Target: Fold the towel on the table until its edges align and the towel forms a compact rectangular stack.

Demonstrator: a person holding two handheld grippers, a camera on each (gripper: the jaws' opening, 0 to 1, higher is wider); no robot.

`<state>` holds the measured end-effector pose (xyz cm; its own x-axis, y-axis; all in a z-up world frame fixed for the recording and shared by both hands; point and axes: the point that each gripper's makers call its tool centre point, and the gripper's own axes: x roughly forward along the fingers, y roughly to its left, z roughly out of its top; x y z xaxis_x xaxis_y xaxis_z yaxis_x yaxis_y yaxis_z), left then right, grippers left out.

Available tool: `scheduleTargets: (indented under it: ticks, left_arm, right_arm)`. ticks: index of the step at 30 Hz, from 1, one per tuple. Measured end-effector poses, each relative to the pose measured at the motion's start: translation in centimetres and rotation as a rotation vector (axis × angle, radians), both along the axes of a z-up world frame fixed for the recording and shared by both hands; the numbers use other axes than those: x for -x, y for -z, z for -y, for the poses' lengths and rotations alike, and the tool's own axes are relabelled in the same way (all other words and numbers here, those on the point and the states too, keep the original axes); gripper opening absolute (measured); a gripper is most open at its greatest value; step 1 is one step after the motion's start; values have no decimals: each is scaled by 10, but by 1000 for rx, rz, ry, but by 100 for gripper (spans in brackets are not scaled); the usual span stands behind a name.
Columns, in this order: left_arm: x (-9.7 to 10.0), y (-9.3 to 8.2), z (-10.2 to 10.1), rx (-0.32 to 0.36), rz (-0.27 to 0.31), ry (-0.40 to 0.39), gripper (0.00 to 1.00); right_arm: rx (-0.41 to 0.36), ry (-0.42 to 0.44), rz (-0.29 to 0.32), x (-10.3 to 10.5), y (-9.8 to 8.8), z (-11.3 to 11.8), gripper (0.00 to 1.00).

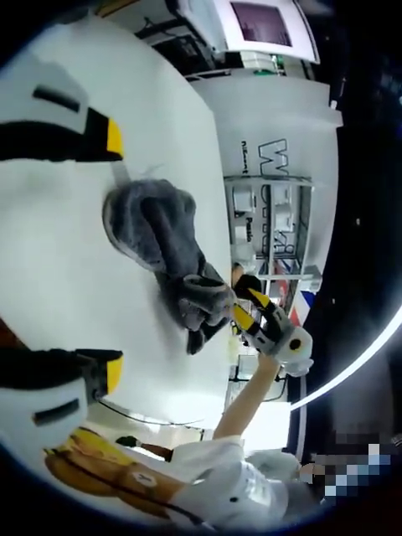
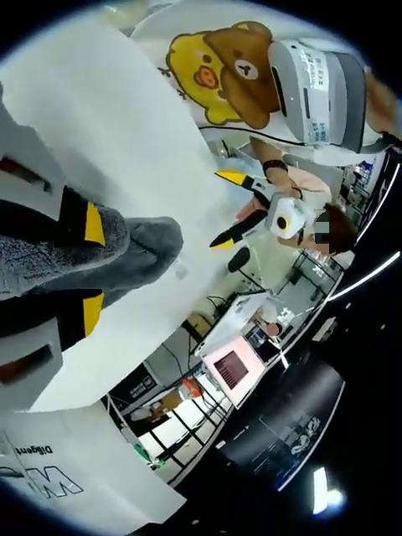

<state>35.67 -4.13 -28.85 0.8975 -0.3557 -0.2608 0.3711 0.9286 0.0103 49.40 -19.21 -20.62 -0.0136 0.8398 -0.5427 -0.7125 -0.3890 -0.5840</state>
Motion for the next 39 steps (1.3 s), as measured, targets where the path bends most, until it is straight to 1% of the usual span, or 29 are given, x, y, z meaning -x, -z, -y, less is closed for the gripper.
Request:
scheduleTargets:
  ticks: [3, 7, 9, 14, 17, 22, 27, 31, 33, 35, 39]
  left_arm:
    - [-1, 1, 1, 2, -1, 5, 97]
    - [-2, 0, 3, 4, 1, 10, 98]
    - [-2, 0, 3, 6, 2, 12, 98]
    - [-4, 2, 3, 7, -3, 16, 98]
    - [-4, 2, 3, 8, -2, 20, 98]
    - [-5, 0, 1, 9, 0, 16, 98]
    - [-5, 0, 0, 9, 0, 14, 98]
    - [-7, 1, 0, 8, -4, 13, 98]
    - [-8, 2, 0, 7, -5, 15, 98]
    - [-8, 2, 1, 6, -5, 17, 98]
    - [-10, 3, 2, 6, -8, 18, 98]
  right_arm:
    - [-22, 23, -20, -2, -4, 7, 28]
    - [-52, 53, -42, -3, -8, 19, 37]
    - [-73, 68, -43, -4, -11, 25, 42]
    - [-109, 88, -70, 0, -14, 37, 51]
    - [-127, 103, -67, 1, -16, 44, 56]
    - [-182, 133, -92, 12, -20, 55, 66]
    - [-224, 166, -129, 22, -21, 66, 74]
    - [-265, 222, -164, 29, -17, 81, 86]
    - [-281, 252, -172, 31, -15, 90, 89]
    - [-306, 273, -202, 34, -14, 97, 91]
    - [-351, 312, -236, 40, -13, 109, 96]
